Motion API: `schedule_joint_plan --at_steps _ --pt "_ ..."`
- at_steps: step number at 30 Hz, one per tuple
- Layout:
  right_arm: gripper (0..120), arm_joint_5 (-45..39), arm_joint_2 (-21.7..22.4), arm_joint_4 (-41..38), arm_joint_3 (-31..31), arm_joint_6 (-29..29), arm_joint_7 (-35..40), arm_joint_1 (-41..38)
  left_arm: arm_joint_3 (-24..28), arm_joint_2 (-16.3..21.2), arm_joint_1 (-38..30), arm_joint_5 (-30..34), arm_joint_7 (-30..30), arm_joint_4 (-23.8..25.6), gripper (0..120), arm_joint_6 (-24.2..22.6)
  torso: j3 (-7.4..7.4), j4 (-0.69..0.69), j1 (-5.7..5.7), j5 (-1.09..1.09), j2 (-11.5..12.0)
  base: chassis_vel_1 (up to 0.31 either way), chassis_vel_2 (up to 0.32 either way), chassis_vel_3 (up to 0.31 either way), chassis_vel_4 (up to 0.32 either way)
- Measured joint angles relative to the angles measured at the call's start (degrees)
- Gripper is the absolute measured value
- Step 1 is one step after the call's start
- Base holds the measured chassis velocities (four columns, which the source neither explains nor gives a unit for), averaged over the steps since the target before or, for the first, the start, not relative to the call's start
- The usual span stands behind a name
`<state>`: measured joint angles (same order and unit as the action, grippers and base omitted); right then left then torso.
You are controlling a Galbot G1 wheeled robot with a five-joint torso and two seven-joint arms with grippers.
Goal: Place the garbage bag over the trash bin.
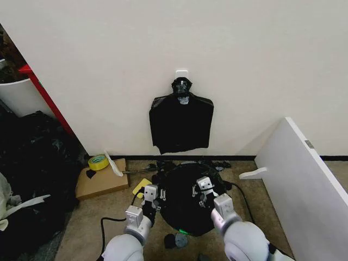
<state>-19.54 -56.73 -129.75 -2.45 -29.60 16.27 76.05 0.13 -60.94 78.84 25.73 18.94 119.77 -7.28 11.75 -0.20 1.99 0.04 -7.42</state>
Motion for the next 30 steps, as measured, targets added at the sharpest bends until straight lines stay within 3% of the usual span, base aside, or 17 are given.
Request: schedule_joint_plan --at_steps 12,30 --pt "0 3.77 -2.34 7.63 -4.7 -6.67 2.64 -3.36 0.02 1.01 1.9 -3.95 -1.49 1.7 0 1.22 0.0 0.01 0.0 0.0 0.0 0.0 0.0 0.0 0.0" --pt "0 11.64 -4.84 12.77 -7.6 -7.82 1.64 -9.21 0.51 1.49 3.11 -10.91 -4.23 2.2 0 1.78 0.0 0.01 0.0 0.0 0.0 0.0 0.0 0.0 0.0"
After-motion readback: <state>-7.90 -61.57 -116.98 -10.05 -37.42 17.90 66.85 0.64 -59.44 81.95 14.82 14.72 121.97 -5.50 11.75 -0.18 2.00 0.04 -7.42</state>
